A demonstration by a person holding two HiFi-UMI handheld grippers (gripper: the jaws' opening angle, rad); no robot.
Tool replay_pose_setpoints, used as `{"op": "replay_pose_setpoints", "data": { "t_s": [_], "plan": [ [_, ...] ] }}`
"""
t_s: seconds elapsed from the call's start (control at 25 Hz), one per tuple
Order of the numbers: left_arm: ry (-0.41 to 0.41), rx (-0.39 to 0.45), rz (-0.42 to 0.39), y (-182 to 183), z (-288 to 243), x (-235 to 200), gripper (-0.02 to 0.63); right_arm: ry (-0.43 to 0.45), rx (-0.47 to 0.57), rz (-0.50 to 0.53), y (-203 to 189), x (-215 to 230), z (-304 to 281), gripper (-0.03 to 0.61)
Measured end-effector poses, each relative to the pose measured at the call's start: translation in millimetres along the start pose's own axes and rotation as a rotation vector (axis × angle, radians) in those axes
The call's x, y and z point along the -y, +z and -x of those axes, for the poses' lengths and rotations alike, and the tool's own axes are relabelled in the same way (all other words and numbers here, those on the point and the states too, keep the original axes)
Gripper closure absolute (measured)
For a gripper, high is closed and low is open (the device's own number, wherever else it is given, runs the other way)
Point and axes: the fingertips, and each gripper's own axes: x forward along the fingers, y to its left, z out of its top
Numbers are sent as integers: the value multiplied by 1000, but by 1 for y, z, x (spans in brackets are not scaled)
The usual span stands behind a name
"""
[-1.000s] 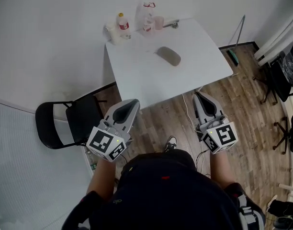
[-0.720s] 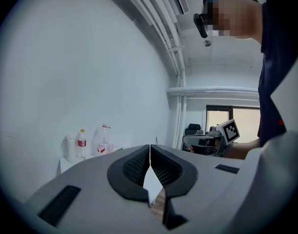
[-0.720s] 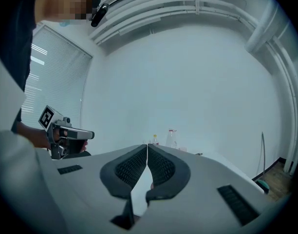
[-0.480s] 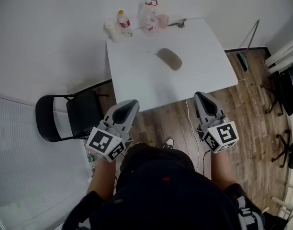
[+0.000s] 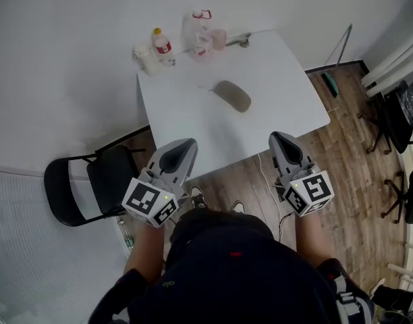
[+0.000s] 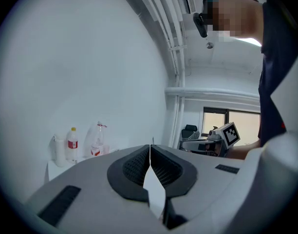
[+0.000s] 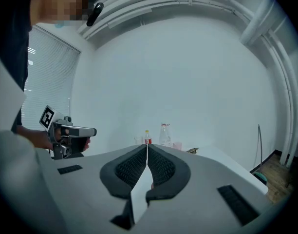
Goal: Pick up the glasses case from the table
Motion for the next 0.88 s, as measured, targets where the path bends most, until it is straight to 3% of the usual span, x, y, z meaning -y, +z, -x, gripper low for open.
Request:
{"op": "replay_pose_setpoints", "data": {
  "t_s": [0.16, 0.44, 0.68, 0.72, 0.8, 0.88],
  "plan": [
    [-27, 5, -22, 10, 1, -43, 589, -37, 0, 23, 12, -11, -35, 555],
    [-104, -45, -2, -8, 10, -103, 590, -85, -53, -1, 9, -30, -98, 555],
    [-74, -41, 37, -19, 7, -121, 590, -85, -141, -3, -21, -8, -126, 553],
    [-71, -38, 51, -19, 5, -119, 589, -78, -162, 11, -27, -3, -130, 535],
    [-69, -33, 82, -19, 1, -113, 589, -58, -224, 47, -43, 8, -140, 408],
    [-65, -33, 103, -21, -5, -105, 589, -43, -295, 94, -63, 21, -153, 349]
  ]
}}
